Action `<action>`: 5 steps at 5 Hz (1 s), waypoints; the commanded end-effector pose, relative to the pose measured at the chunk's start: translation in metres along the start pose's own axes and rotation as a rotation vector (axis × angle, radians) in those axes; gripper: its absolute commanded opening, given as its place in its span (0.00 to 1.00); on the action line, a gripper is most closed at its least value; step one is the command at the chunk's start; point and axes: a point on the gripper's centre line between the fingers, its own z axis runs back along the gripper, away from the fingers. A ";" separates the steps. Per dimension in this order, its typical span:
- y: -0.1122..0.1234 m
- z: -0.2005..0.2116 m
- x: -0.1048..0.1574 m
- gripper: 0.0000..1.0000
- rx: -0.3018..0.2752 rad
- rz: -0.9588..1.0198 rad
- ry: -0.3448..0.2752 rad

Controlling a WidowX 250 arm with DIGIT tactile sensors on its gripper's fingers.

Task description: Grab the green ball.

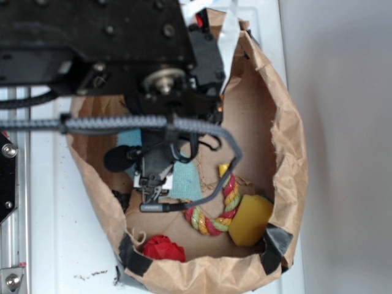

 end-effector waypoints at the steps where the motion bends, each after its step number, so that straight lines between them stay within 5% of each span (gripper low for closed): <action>1: -0.010 0.006 0.005 1.00 0.001 0.000 -0.030; 4: -0.010 0.006 0.005 1.00 0.001 0.000 -0.030; 5: 0.005 -0.016 0.002 1.00 0.044 0.024 0.008</action>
